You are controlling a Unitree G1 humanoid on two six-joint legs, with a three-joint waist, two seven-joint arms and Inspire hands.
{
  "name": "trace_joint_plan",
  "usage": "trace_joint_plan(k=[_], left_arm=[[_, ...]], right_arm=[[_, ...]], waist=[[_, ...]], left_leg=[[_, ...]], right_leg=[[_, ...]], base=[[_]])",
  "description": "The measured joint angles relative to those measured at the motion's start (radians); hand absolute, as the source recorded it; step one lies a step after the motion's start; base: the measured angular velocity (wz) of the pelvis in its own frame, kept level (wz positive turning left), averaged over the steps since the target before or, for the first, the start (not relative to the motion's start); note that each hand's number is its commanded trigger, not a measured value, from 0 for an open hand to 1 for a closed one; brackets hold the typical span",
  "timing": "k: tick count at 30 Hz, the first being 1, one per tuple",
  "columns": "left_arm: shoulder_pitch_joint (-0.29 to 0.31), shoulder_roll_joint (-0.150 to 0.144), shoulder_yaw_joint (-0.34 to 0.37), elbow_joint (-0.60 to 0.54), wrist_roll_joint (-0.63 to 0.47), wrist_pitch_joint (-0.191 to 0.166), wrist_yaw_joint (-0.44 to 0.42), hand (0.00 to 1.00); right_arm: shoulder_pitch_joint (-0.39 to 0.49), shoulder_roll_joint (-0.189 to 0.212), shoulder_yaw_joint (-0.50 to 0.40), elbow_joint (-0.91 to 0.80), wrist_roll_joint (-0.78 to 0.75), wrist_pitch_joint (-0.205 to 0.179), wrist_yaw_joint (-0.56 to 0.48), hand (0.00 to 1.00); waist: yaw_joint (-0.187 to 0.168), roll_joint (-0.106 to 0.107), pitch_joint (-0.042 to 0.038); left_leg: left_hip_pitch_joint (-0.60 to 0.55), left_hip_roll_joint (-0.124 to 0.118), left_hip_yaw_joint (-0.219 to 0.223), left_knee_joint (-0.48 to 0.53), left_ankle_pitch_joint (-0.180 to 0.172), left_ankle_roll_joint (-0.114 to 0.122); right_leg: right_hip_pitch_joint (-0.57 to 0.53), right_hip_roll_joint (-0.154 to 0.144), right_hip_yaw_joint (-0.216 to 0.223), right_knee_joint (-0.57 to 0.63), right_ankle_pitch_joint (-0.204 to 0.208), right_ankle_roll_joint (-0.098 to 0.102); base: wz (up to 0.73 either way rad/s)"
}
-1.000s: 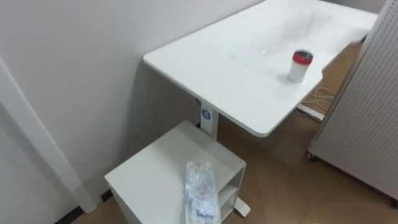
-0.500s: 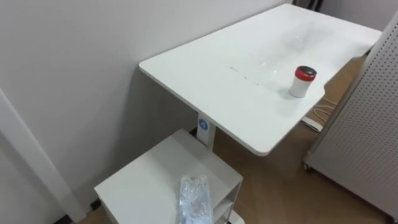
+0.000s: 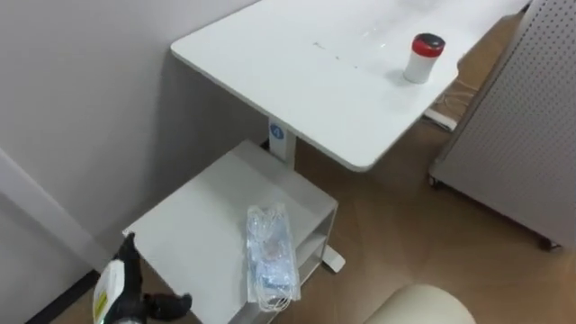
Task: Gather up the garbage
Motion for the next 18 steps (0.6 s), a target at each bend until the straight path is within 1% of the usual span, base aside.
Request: trace_joint_plan(k=[1, 3, 4, 6, 7, 8, 9, 10, 12, 13, 14, 15, 16, 17, 18], left_arm=[[-0.008, 0.002, 0.000, 0.001, -0.006, -0.005, 0.010, 0.00], [-0.030, 0.012, -0.008, 0.003, -0.023, -0.018, 0.038, 0.00], [-0.034, 0.014, -0.011, 0.005, -0.025, -0.020, 0.042, 0.00], [-0.043, 0.017, -0.015, 0.006, -0.031, -0.022, 0.050, 0.00], [-0.044, 0.018, -0.015, 0.006, -0.031, -0.022, 0.053, 0.00], [-0.048, 0.017, -0.016, 0.006, -0.031, -0.022, 0.057, 0.00], [-0.058, 0.017, -0.018, 0.006, -0.032, -0.022, 0.066, 0.00], [-0.064, 0.017, -0.020, 0.006, -0.031, -0.022, 0.072, 0.00], [-0.098, 0.018, -0.038, 0.015, -0.034, -0.022, 0.091, 0.00], [-0.107, 0.018, -0.045, 0.021, -0.044, -0.022, 0.093, 0.00], [-0.123, 0.018, -0.053, 0.032, -0.049, -0.022, 0.098, 0.00], [-0.143, 0.020, -0.059, 0.048, -0.051, -0.022, 0.102, 0.00], [-0.155, 0.021, -0.061, 0.057, -0.054, -0.022, 0.105, 0.00], [-0.169, 0.025, -0.070, 0.063, -0.074, -0.022, 0.113, 0.00], [-0.178, 0.031, -0.083, 0.063, -0.087, -0.023, 0.117, 0.00]], right_arm=[[-0.006, 0.000, 0.001, 0.000, -0.001, 0.000, -0.002, 1.00], [-0.019, 0.000, 0.013, -0.001, -0.001, 0.001, -0.012, 1.00], [-0.021, 0.000, 0.019, -0.002, -0.001, 0.002, -0.017, 1.00], [-0.022, 0.001, 0.027, -0.003, 0.008, 0.002, -0.038, 1.00], [-0.023, 0.002, 0.029, -0.003, 0.014, 0.002, -0.043, 1.00], [-0.024, 0.002, 0.037, -0.006, 0.034, 0.001, -0.048, 1.00], [-0.028, 0.003, 0.039, -0.009, 0.043, 0.001, -0.054, 1.00], [-0.030, 0.003, 0.039, -0.010, 0.046, 0.001, -0.056, 1.00], [-0.043, 0.002, 0.040, -0.010, 0.063, 0.003, -0.063, 1.00], [-0.045, 0.002, 0.040, -0.010, 0.069, 0.003, -0.066, 1.00], [-0.053, 0.002, 0.046, -0.010, 0.075, 0.003, -0.067, 1.00], [-0.060, 0.002, 0.064, -0.014, 0.082, 0.005, -0.071, 1.00], [-0.062, 0.002, 0.071, -0.015, 0.087, 0.007, -0.076, 1.00], [-0.063, 0.002, 0.078, -0.029, 0.109, 0.011, -0.079, 1.00], [-0.062, 0.002, 0.084, -0.040, 0.134, 0.011, -0.078, 1.00]], waist=[[-0.003, 0.000, 0.0014], [-0.023, -0.001, 0.0041], [-0.025, -0.002, 0.0050], [-0.042, -0.002, 0.0084], [-0.045, -0.002, 0.0090], [-0.048, -0.001, 0.0102], [-0.049, -0.002, 0.0126], [-0.050, -0.002, 0.0147], [-0.052, 0.001, 0.0226], [-0.051, 0.001, 0.0231], [-0.054, 0.003, 0.0260], [-0.057, 0.001, 0.0278], [-0.065, 0.000, 0.0286], [-0.073, -0.001, 0.0292], [-0.075, -0.003, 0.0308]], left_leg=[[-0.009, 0.001, 0.004, 0.004, 0.000, 0.000], [-0.049, 0.006, 0.009, 0.026, 0.000, 0.000], [-0.056, 0.007, 0.012, 0.029, -0.001, -0.001], [-0.098, 0.020, 0.018, 0.063, -0.010, -0.002], [-0.109, 0.023, 0.018, 0.074, -0.013, -0.003], [-0.136, 0.032, 0.020, 0.097, -0.022, -0.003], [-0.163, 0.038, 0.021, 0.121, -0.030, -0.004], [-0.178, 0.040, 0.021, 0.131, -0.033, -0.004], [-0.225, 0.052, 0.030, 0.169, -0.045, -0.001], [-0.234, 0.053, 0.030, 0.178, -0.049, -0.001], [-0.252, 0.054, 0.030, 0.198, -0.056, -0.001], [-0.269, 0.052, 0.031, 0.218, -0.060, 0.001], [-0.280, 0.053, 0.031, 0.233, -0.064, 0.002], [-0.303, 0.056, 0.029, 0.262, -0.076, 0.004], [-0.325, 0.064, 0.031, 0.295, -0.090, 0.004]], right_leg=[[-0.011, 0.000, 0.003, 0.004, 0.001, -0.001], [-0.050, 0.004, 0.012, 0.018, 0.004, -0.006], [-0.059, 0.004, 0.013, 0.020, 0.005, -0.008], [-0.095, 0.007, 0.018, 0.032, 0.007, -0.011], [-0.104, 0.009, 0.019, 0.037, 0.008, -0.011], [-0.128, 0.014, 0.021, 0.048, 0.007, -0.013], [-0.153, 0.022, 0.024, 0.058, 0.009, -0.015], [-0.166, 0.023, 0.024, 0.064, 0.008, -0.015], [-0.211, 0.031, 0.031, 0.086, 0.009, -0.017], [-0.221, 0.033, 0.034, 0.093, 0.009, -0.017], [-0.240, 0.033, 0.036, 0.110, 0.007, -0.019], [-0.261, 0.027, 0.036, 0.136, -0.001, -0.020], [-0.274, 0.023, 0.036, 0.153, -0.006, -0.020], [-0.298, 0.022, 0.041, 0.184, -0.017, -0.021], [-0.320, 0.022, 0.049, 0.212, -0.027, -0.021]], base=[[-0.16], [-0.11], [-0.11], [-0.10], [-0.11], [-0.16], [-0.15], [-0.13], [-0.12], [-0.18], [-0.11], [-0.04], [0.04], [-0.04], [-0.08]])
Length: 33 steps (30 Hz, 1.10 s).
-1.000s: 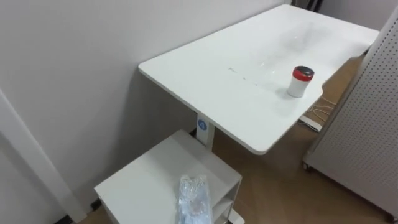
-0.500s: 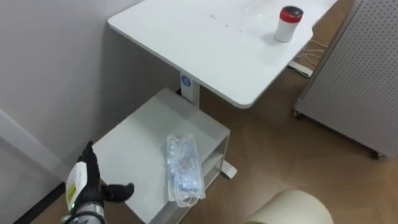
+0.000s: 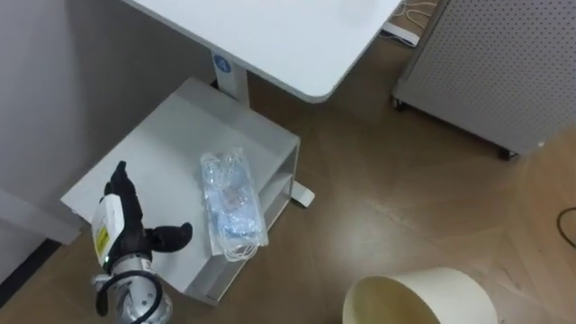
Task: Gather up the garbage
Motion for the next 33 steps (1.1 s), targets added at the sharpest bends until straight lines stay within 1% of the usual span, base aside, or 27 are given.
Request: trace_joint_plan(k=[1, 3, 4, 5, 6, 9, 13, 15, 16, 17, 20, 22, 24, 25, 29, 32, 33], left_arm=[[-0.004, 0.002, -0.003, 0.001, 0.000, 0.000, 0.001, 0.00], [-0.012, 0.004, -0.015, 0.001, 0.001, 0.000, 0.001, 0.00], [-0.012, 0.004, -0.015, 0.003, 0.001, 0.000, 0.001, 0.00], [-0.012, 0.004, -0.016, 0.004, 0.000, 0.000, 0.001, 0.00], [-0.012, 0.008, -0.021, 0.004, 0.000, 0.000, 0.002, 0.00], [-0.018, 0.026, -0.057, 0.003, 0.001, -0.001, 0.015, 0.00], [-0.045, 0.031, -0.085, 0.003, 0.000, 0.000, 0.040, 0.00], [-0.053, 0.035, -0.093, 0.003, 0.001, 0.000, 0.044, 0.00], [-0.056, 0.037, -0.094, 0.003, 0.001, 0.000, 0.044, 0.00], [-0.061, 0.041, -0.094, 0.003, 0.001, 0.000, 0.047, 0.00], [-0.065, 0.046, -0.096, 0.004, 0.001, 0.000, 0.070, 0.00], [-0.066, 0.049, -0.106, 0.004, 0.002, 0.000, 0.085, 0.00], [-0.066, 0.052, -0.124, 0.004, 0.004, 0.000, 0.091, 0.00], [-0.066, 0.053, -0.127, 0.004, 0.008, 0.000, 0.096, 0.00], [-0.067, 0.054, -0.154, 0.010, 0.075, 0.000, 0.113, 0.00], [-0.071, 0.056, -0.182, 0.030, 0.116, 0.002, 0.120, 0.00], [-0.080, 0.057, -0.203, 0.049, 0.124, 0.005, 0.120, 0.00]], right_arm=[[0.000, 0.000, 0.006, -0.006, 0.011, 0.000, 0.000, 1.00], [-0.001, 0.000, 0.027, -0.021, 0.052, -0.002, 0.000, 1.00], [-0.001, 0.000, 0.032, -0.026, 0.060, -0.004, 0.000, 1.00], [0.001, 0.001, 0.033, -0.028, 0.064, -0.007, 0.001, 1.00], [0.001, 0.001, 0.035, -0.030, 0.064, -0.009, 0.001, 1.00], [0.002, 0.000, 0.043, -0.039, 0.065, -0.012, 0.004, 1.00], [0.002, -0.006, 0.058, -0.042, 0.104, -0.010, 0.004, 1.00], [0.003, -0.008, 0.073, -0.039, 0.130, -0.008, 0.005, 1.00], [0.004, -0.008, 0.074, -0.038, 0.134, -0.007, 0.006, 1.00], [0.008, -0.008, 0.079, -0.037, 0.135, -0.007, 0.009, 1.00], [0.021, -0.012, 0.106, -0.035, 0.134, 0.002, 0.014, 1.00], [0.034, -0.012, 0.111, -0.035, 0.133, 0.007, 0.013, 1.00], [0.045, -0.015, 0.118, -0.034, 0.129, 0.022, 0.014, 1.00], [0.045, -0.015, 0.123, -0.033, 0.128, 0.023, 0.014, 1.00], [0.045, -0.017, 0.151, -0.026, 0.122, 0.026, 0.014, 1.00], [0.045, -0.017, 0.152, -0.028, 0.092, 0.045, 0.014, 1.00], [0.045, -0.017, 0.153, -0.028, 0.084, 0.053, 0.014, 1.00]], waist=[[0.000, -0.001, 0.0005], [-0.018, -0.001, 0.0033], [-0.023, -0.002, 0.0035], [-0.027, -0.002, 0.0046], [-0.034, -0.001, 0.0046], [-0.055, -0.001, 0.0047], [-0.058, -0.001, 0.0045], [-0.073, -0.001, 0.0046], [-0.076, -0.001, 0.0047], [-0.078, -0.001, 0.0046], [-0.084, -0.001, 0.0046], [-0.085, -0.001, 0.0046], [-0.085, -0.001, 0.0043], [-0.085, -0.001, 0.0043], [-0.095, 0.000, 0.0043], [-0.107, 0.000, 0.0042], [-0.108, 0.000, 0.0042]], left_leg=[[-0.011, 0.004, 0.001, 0.017, -0.008, 0.001], [-0.046, 0.010, -0.001, 0.063, -0.026, 0.004], [-0.052, 0.013, -0.001, 0.071, -0.031, 0.004], [-0.062, 0.021, 0.001, 0.089, -0.038, 0.004], [-0.074, 0.023, 0.001, 0.101, -0.042, 0.003], [-0.114, 0.025, 0.006, 0.125, -0.044, 0.003], [-0.178, 0.027, 0.010, 0.169, -0.051, 0.002], [-0.203, 0.027, 0.001, 0.187, -0.056, -0.002], [-0.208, 0.029, 0.000, 0.190, -0.056, -0.003], [-0.215, 0.039, -0.001, 0.198, -0.059, -0.006], [-0.219, 0.043, -0.003, 0.203, -0.062, -0.012], [-0.221, 0.045, -0.003, 0.206, -0.063, -0.013], [-0.228, 0.051, -0.004, 0.217, -0.066, -0.016], [-0.230, 0.053, -0.003, 0.218, -0.066, -0.016], [-0.243, 0.055, 0.002, 0.220, -0.065, -0.016], [-0.250, 0.055, 0.001, 0.220, -0.065, -0.017], [-0.254, 0.055, 0.002, 0.221, -0.064, -0.018]], right_leg=[[-0.012, 0.000, -0.001, 0.014, -0.005, -0.002], [-0.049, 0.000, -0.001, 0.058, -0.020, -0.002], [-0.056, -0.001, -0.001, 0.067, -0.023, -0.002], [-0.067, -0.002, 0.000, 0.081, -0.027, -0.004], [-0.080, -0.003, 0.000, 0.092, -0.030, -0.005], [-0.123, -0.001, 0.006, 0.118, -0.032, -0.007], [-0.194, -0.001, 0.008, 0.163, -0.034, -0.015], [-0.217, -0.002, 0.005, 0.183, -0.041, -0.022], [-0.221, -0.001, 0.005, 0.184, -0.042, -0.023], [-0.226, 0.004, 0.002, 0.185, -0.041, -0.027], [-0.232, 0.009, 0.000, 0.190, -0.043, -0.032], [-0.235, 0.010, 0.001, 0.194, -0.044, -0.034], [-0.239, 0.015, 0.001, 0.200, -0.046, -0.036], [-0.242, 0.017, 0.002, 0.200, -0.045, -0.036], [-0.257, 0.018, 0.005, 0.203, -0.043, -0.039], [-0.266, 0.016, 0.003, 0.205, -0.042, -0.041], [-0.270, 0.016, 0.003, 0.207, -0.041, -0.042]], base=[[-0.10], [0.00], [0.00], [-0.08], [-0.07], [-0.02], [-0.05], [0.04], [0.00], [-0.05], [-0.03], [0.00], [-0.02], [-0.06], [-0.02], [0.00], [0.00]])
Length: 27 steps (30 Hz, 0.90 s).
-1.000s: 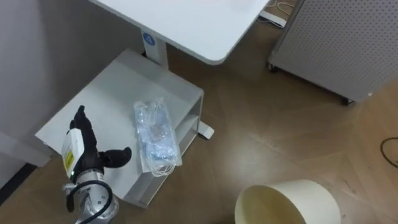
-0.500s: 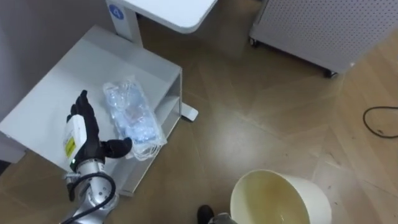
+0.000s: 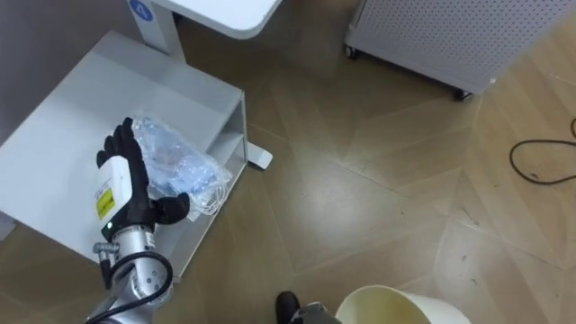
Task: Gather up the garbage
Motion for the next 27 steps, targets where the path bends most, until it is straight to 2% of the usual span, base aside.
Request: trace_joint_plan(k=[7, 13, 14, 15, 20, 23, 27], left_arm=[[-0.030, 0.002, -0.039, 0.077, 0.052, 0.031, -0.005, 0.00], [-0.044, 0.018, -0.078, 0.114, 0.167, 0.105, -0.055, 0.00], [-0.044, 0.022, -0.079, 0.114, 0.193, 0.118, -0.069, 0.65], [-0.044, 0.026, -0.079, 0.115, 0.216, 0.132, -0.085, 1.00], [-0.058, 0.039, -0.089, 0.115, 0.251, 0.180, -0.141, 1.00], [-0.066, 0.041, -0.097, 0.112, 0.251, 0.206, -0.155, 1.00], [-0.079, 0.064, -0.115, 0.110, 0.252, 0.241, -0.184, 1.00]], right_arm=[[-0.004, 0.000, 0.037, 0.007, -0.088, 0.041, 0.006, 1.00], [-0.004, -0.001, 0.041, 0.014, -0.116, 0.094, 0.047, 1.00], [-0.004, -0.001, 0.039, 0.013, -0.129, 0.101, 0.064, 1.00], [-0.004, -0.001, 0.039, 0.012, -0.141, 0.101, 0.081, 1.00], [-0.001, 0.000, 0.035, -0.006, -0.182, 0.113, 0.119, 1.00], [0.005, 0.000, 0.036, -0.015, -0.186, 0.135, 0.119, 1.00], [0.011, 0.000, 0.035, -0.059, -0.189, 0.156, 0.115, 1.00]], waist=[[-0.006, 0.000, 0.0000], [-0.008, 0.000, 0.0000], [-0.011, 0.000, 0.0000], [-0.016, 0.000, 0.0000], [-0.026, 0.005, -0.0002], [-0.021, 0.011, -0.0039], [-0.021, 0.021, -0.0091]], left_leg=[[-0.011, 0.001, -0.001, 0.012, -0.003, -0.005], [-0.014, 0.000, -0.001, 0.016, -0.003, -0.007], [-0.016, 0.000, -0.002, 0.018, -0.003, -0.007], [-0.018, 0.000, -0.002, 0.022, -0.004, -0.006], [-0.032, -0.005, -0.002, 0.034, -0.007, -0.001], [-0.029, -0.012, -0.004, 0.035, -0.008, 0.001], [-0.019, -0.016, -0.002, 0.035, -0.007, 0.001]], right_leg=[[-0.012, 0.000, 0.001, 0.014, 0.000, -0.002], [-0.015, -0.003, 0.001, 0.019, 0.000, -0.003], [-0.015, -0.004, 0.000, 0.021, -0.001, -0.004], [-0.016, -0.005, -0.001, 0.025, -0.003, -0.005], [-0.034, -0.011, 0.000, 0.038, -0.001, -0.004], [-0.034, -0.017, 0.002, 0.046, -0.004, -0.004], [-0.027, -0.018, 0.006, 0.047, -0.001, -0.004]], base=[[0.00], [0.01], [0.00], [0.00], [0.00], [0.03], [0.00]])
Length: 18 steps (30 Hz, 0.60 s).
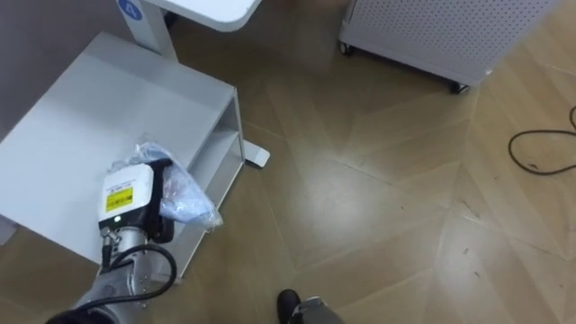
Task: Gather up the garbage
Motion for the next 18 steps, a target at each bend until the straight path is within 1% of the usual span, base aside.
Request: trace_joint_plan(k=[3, 5, 8, 10, 11, 12, 13, 16, 18], left_arm=[[0.009, -0.001, -0.010, 0.008, -0.002, 0.022, -0.024, 1.00], [0.012, -0.001, -0.013, 0.017, -0.004, 0.024, -0.028, 1.00], [0.021, -0.006, 0.004, 0.018, -0.004, 0.023, -0.023, 1.00], [0.030, -0.010, 0.011, 0.017, -0.017, 0.017, -0.014, 1.00], [0.038, -0.015, 0.017, 0.015, -0.044, 0.013, -0.010, 1.00], [0.039, -0.025, 0.031, 0.013, -0.064, 0.011, -0.008, 1.00], [0.039, -0.029, 0.032, 0.012, -0.073, 0.009, -0.007, 1.00], [0.039, -0.038, 0.036, 0.010, -0.115, -0.012, -0.007, 1.00], [0.051, -0.052, 0.048, -0.002, -0.140, -0.040, -0.007, 1.00]], right_arm=[[0.002, -0.001, 0.000, -0.013, 0.001, 0.002, -0.008, 1.00], [0.004, -0.002, 0.002, -0.016, 0.003, 0.002, -0.010, 1.00], [0.010, -0.002, 0.003, -0.016, 0.004, -0.003, -0.019, 1.00], [0.013, -0.002, 0.002, -0.014, 0.003, -0.004, -0.022, 1.00], [0.013, -0.002, 0.002, -0.015, -0.001, -0.007, -0.030, 1.00], [0.011, -0.003, -0.001, -0.020, -0.008, -0.012, -0.041, 1.00], [0.012, -0.004, -0.001, -0.026, -0.011, -0.013, -0.047, 1.00], [0.004, -0.006, -0.001, -0.046, -0.019, -0.014, -0.061, 1.00], [0.003, -0.009, 0.000, -0.060, -0.018, -0.021, -0.091, 1.00]], waist=[[0.000, 0.001, 0.0007], [0.000, 0.002, 0.0014], [0.004, 0.003, 0.0019], [0.009, 0.003, 0.0019], [0.011, 0.003, 0.0019], [0.018, 0.003, 0.0020], [0.022, 0.003, 0.0020], [0.042, 0.003, 0.0020], [0.059, 0.000, 0.0036]], left_leg=[[0.021, -0.001, 0.000, -0.004, 0.000, -0.001], [0.028, 0.000, -0.001, -0.004, 0.000, -0.001], [0.033, 0.000, 0.001, -0.004, 0.001, -0.001], [0.038, 0.000, 0.004, -0.004, 0.001, -0.001], [0.042, 0.000, 0.006, -0.005, 0.001, -0.001], [0.044, -0.002, 0.007, -0.007, 0.001, -0.001], [0.044, -0.002, 0.007, -0.008, 0.001, -0.001], [0.047, -0.004, 0.007, -0.013, 0.002, -0.001], [0.068, -0.005, 0.014, -0.030, 0.011, -0.004]], right_leg=[[0.020, 0.000, 0.000, -0.002, 0.000, 0.000], [0.027, 0.000, -0.001, -0.002, 0.000, 0.000], [0.031, 0.000, 0.001, -0.002, 0.000, 0.000], [0.034, 0.001, 0.003, -0.001, 0.001, 0.001], [0.036, 0.002, 0.005, -0.001, 0.000, 0.001], [0.037, 0.001, 0.007, -0.001, -0.001, 0.003], [0.037, 0.001, 0.007, -0.001, -0.004, 0.008], [0.040, 0.001, 0.008, -0.007, -0.003, 0.011], [0.058, 0.002, 0.011, -0.018, 0.000, 0.010]], base=[[0.00], [0.00], [0.00], [-0.02], [-0.03], [0.00], [0.00], [0.00], [0.00]])
